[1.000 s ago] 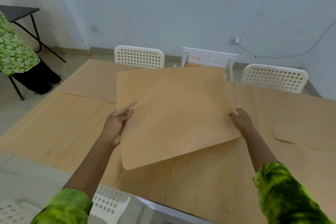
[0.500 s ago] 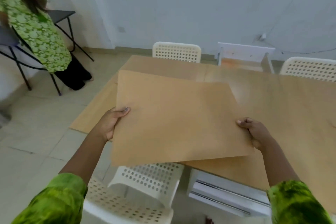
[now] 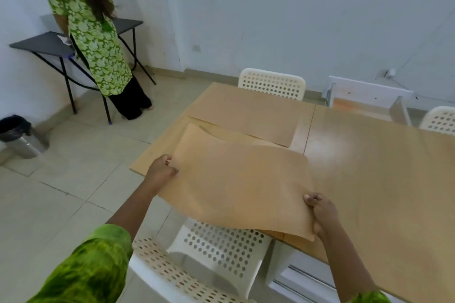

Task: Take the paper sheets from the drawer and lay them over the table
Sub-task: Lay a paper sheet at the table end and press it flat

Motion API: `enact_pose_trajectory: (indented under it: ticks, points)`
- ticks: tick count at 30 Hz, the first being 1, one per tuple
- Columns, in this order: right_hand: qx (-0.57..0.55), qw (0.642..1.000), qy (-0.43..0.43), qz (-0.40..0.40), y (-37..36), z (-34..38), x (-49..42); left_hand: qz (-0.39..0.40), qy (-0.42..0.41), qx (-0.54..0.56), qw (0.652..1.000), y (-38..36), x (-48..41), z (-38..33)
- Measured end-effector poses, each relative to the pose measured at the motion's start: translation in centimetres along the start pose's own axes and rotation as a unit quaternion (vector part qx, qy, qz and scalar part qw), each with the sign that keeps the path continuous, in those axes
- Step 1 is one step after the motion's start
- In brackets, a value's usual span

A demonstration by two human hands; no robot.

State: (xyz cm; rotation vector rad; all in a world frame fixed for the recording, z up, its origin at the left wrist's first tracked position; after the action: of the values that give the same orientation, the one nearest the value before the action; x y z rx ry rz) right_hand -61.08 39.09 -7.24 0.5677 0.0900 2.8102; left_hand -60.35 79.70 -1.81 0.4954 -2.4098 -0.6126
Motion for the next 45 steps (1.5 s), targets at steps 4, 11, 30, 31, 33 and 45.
enact_pose_trajectory:
  ticks: [4,11,30,31,33,45]
  points:
    - [0.061,0.998,0.003,-0.005,-2.6,-0.5,0.5,-0.047,-0.026,-0.084,0.995,2.0,-3.4,1.1]
    - [0.125,0.987,0.018,-0.099,-8.0,-0.6,1.4,-0.003,-0.063,-0.189,0.980,4.9,-10.7,2.1]
    - [0.251,0.942,-0.001,-0.225,-12.9,0.5,1.4,0.074,-0.126,-0.380,0.913,3.7,-16.8,2.9]
    - [0.258,0.940,0.000,-0.224,-12.9,0.5,1.3,0.066,-0.130,-0.399,0.905,3.5,-16.8,2.9]
    - [0.265,0.939,-0.003,-0.222,-12.9,0.4,1.1,0.045,-0.138,-0.432,0.890,3.3,-17.0,2.9]
    - [0.342,0.911,-0.028,-0.229,-14.2,0.2,0.8,0.038,-0.178,-0.495,0.850,2.5,-18.0,2.5]
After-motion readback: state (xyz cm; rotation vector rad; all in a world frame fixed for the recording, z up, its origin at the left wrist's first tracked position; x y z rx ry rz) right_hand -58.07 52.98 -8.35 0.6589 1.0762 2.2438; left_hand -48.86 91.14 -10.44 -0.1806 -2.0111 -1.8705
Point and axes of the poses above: each hand's wrist, its own x-axis away from the middle knuckle, its own y-axis out of the back of the hand, z = x × y, the point moved 3 cm from there along -x, towards the middle knuckle, and after that the axes turned 10 degrees about y, right-handed, at the moved point
